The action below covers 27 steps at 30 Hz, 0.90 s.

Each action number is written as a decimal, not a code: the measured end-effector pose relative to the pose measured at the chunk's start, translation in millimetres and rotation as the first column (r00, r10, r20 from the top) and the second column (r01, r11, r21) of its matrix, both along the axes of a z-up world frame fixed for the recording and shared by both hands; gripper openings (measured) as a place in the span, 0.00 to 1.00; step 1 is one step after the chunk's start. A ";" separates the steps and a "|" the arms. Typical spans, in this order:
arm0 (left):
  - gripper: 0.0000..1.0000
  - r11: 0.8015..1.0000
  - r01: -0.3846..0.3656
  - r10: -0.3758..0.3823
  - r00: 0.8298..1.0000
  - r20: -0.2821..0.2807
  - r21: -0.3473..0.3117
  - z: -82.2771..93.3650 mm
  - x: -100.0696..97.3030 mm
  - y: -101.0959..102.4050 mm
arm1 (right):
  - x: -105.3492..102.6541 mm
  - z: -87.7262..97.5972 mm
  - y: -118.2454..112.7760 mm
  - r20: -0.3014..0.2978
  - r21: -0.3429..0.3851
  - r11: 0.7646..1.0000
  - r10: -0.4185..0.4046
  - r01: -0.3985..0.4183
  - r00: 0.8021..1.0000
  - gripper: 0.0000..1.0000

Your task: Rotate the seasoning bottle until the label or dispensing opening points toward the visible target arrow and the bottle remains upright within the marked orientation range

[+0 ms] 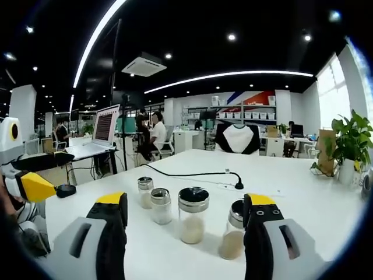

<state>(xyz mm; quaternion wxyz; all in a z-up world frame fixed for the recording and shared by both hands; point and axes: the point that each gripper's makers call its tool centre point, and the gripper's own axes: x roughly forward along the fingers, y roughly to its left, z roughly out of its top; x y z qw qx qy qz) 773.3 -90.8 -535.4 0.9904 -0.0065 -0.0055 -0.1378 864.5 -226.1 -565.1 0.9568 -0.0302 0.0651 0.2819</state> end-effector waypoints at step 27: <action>1.00 1.000 -0.003 0.003 1.000 0.017 -0.003 5.1 -3.1 4.0 | 50.5 -35.0 29.5 -0.031 -0.070 0.997 -0.036 0.034 0.999 0.60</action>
